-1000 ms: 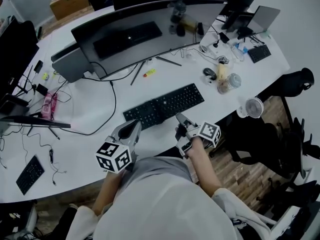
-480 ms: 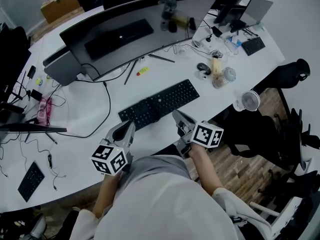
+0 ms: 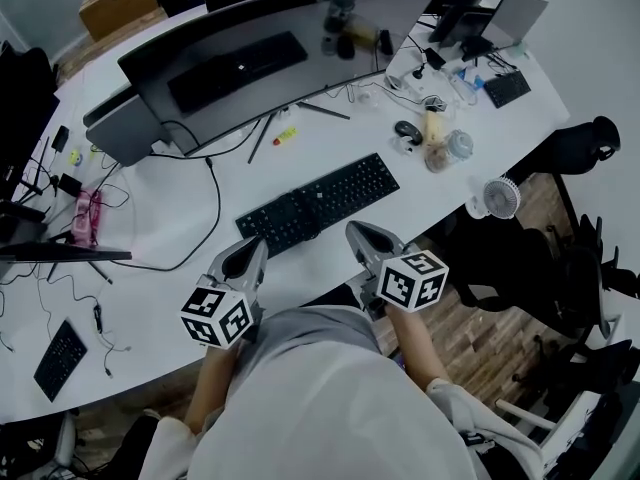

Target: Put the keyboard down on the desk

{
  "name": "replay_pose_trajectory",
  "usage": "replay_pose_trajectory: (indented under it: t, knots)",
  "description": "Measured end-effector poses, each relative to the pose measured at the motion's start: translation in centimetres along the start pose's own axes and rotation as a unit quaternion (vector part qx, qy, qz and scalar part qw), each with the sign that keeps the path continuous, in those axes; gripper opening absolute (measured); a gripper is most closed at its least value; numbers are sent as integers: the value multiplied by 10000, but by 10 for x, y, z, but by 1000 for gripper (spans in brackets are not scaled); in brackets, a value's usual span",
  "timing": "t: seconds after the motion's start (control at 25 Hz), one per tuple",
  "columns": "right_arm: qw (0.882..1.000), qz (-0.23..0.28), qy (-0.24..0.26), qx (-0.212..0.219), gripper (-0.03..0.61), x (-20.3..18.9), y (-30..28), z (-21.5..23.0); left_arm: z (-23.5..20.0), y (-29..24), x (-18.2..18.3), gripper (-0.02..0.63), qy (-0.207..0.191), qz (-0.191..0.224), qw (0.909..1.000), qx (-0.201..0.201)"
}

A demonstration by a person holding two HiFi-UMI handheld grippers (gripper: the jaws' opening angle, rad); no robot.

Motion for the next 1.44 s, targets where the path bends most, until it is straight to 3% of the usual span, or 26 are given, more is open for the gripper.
replay_pose_trajectory:
  t: [0.2, 0.68, 0.96, 1.04, 1.24, 1.44]
  knots:
    - [9994, -34, 312, -122, 3, 2, 6, -4, -4, 2, -1, 0, 9, 2, 10000, 29]
    - [9983, -207, 473, -274, 5, 8, 17, 2, -12, 6, 0, 0, 59, 93, 9999, 49]
    - [9951, -517, 836, 49, -6, 16, 15, -9, -14, 5, -2, 0, 125, 51, 9999, 9]
    - [9949, -567, 830, 71, -8, 18, 14, -9, -16, 5, -2, 0, 143, 41, 9999, 9]
    - [9939, -814, 650, -353, -9, 17, 10, 1, -19, 6, -3, 0, 224, 57, 9997, 36]
    - [9932, -912, 630, -358, -9, 20, 10, 6, -17, 4, -6, 0, 282, 75, 9995, 79]
Point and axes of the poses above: the fingertips, and each gripper's own axes: y backward along the fingers, z to its right, x out of its top, the point moved 10 cm from there along y, backward along the fingers, and after that the axes turned 5 degrees about -z, right-handed, at the moved point
